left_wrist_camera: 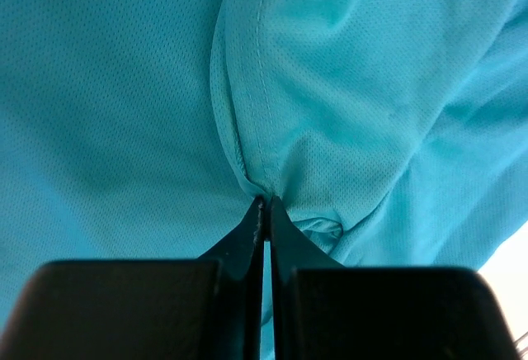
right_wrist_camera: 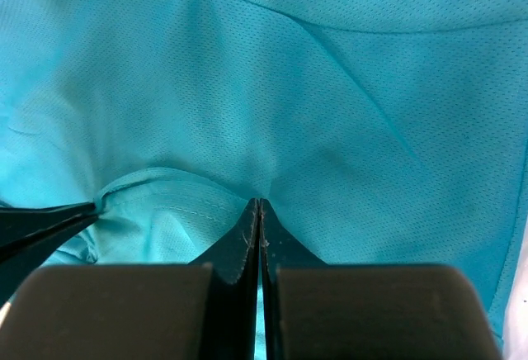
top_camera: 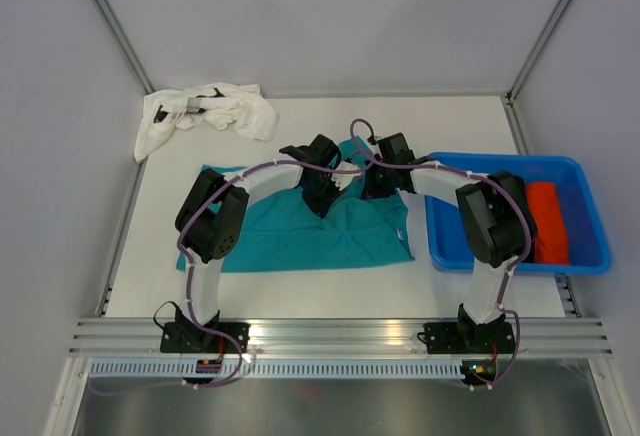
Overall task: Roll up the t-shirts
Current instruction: Fold the tshirt
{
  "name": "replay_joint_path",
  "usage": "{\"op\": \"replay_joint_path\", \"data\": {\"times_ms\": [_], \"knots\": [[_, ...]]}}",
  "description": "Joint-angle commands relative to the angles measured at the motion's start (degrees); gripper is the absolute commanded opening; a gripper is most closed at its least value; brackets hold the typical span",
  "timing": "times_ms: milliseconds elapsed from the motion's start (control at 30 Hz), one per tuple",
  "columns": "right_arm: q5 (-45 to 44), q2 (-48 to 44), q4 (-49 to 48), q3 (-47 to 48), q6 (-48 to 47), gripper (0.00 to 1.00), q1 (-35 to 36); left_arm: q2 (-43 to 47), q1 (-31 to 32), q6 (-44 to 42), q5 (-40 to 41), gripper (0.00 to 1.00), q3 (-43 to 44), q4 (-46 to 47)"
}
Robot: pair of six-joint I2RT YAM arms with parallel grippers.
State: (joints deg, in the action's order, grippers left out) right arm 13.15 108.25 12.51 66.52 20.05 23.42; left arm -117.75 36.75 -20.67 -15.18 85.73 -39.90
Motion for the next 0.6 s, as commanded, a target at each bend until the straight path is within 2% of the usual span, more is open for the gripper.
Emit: {"op": "replay_joint_path", "data": {"times_ms": [0,200,267,300,333,400,567], "knots": [[1.09,-3.39,-4.33,-1.22,-1.33,0.0,-0.3,4.72,0.16,-0.25,-0.82,0.02,-0.83,2.28],[0.48,-6.55,-5.84,-1.84,-0.46,0.0,-0.22,7.18,0.16,-0.08,-2.22,0.02,-3.29,2.55],[-0.23,-7.26,-4.17,-2.01,0.85,0.14,-0.3,7.8,0.16,-0.16,-2.22,0.02,-3.38,2.72],[-0.4,-7.26,-3.64,-2.01,1.47,0.25,-0.3,7.72,0.16,-0.25,-1.87,0.02,-3.29,2.81],[0.12,-7.17,-3.11,-1.84,2.0,0.41,-0.3,7.54,0.16,-0.34,-1.96,0.02,-3.21,2.9],[1.61,-5.68,-2.14,-1.48,3.75,0.48,-0.3,7.01,0.16,-0.34,-2.74,0.02,-3.47,2.98],[1.8,-2.61,-3.45,-3.32,5.61,0.49,-0.3,6.13,0.16,-0.25,-3.8,0.02,-4.61,3.86]]}}
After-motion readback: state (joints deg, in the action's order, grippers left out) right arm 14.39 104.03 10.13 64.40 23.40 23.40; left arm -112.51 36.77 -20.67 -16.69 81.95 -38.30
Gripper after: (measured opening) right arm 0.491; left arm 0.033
